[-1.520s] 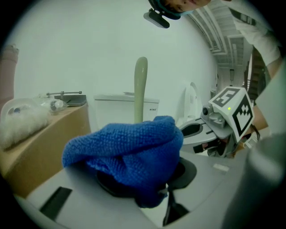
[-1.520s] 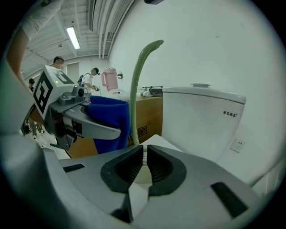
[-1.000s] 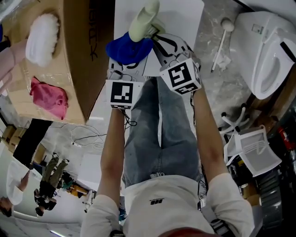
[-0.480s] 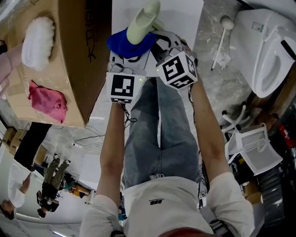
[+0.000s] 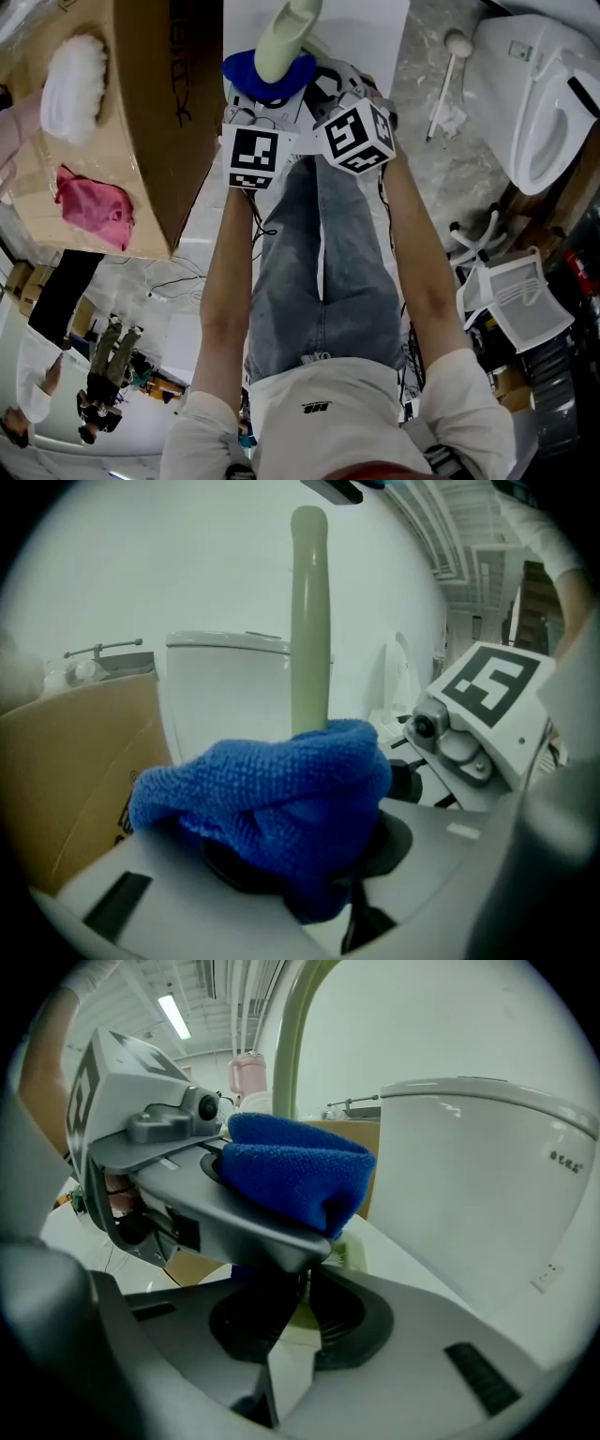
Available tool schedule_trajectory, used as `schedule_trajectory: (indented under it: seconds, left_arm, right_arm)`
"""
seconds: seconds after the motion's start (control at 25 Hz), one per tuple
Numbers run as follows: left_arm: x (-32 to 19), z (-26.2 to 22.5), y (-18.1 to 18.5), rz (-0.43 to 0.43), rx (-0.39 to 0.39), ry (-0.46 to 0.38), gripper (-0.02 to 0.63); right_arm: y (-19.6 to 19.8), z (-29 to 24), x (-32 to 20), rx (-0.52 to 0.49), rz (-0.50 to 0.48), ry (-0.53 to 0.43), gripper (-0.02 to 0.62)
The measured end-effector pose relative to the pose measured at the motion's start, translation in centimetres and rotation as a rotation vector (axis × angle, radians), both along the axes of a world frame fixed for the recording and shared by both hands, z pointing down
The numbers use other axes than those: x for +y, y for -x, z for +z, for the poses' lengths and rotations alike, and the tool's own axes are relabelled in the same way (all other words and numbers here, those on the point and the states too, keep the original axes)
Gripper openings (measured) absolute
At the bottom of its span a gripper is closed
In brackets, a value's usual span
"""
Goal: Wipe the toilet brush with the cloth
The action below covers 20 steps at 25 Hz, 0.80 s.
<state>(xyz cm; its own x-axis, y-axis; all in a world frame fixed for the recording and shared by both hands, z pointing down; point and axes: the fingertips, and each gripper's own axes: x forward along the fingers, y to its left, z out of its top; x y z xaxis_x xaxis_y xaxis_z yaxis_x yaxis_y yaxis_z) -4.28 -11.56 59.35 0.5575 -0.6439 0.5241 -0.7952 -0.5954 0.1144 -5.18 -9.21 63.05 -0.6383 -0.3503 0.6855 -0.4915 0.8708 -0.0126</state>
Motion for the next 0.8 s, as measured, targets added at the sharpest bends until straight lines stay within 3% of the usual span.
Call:
schedule_trajectory:
  seconds: [0.4,0.8]
  left_arm:
    - [0.0,-0.3,-0.2,0.036,-0.017,0.006,0.112]
    - [-0.2,-5.0,0.1,0.059,0.017,-0.06,0.114]
  right_arm:
    - [0.0,0.2,0.1,0.027,0.008,-0.002,0.026]
    - [0.0,0.2,0.0,0.028,0.031,0.029,0.025]
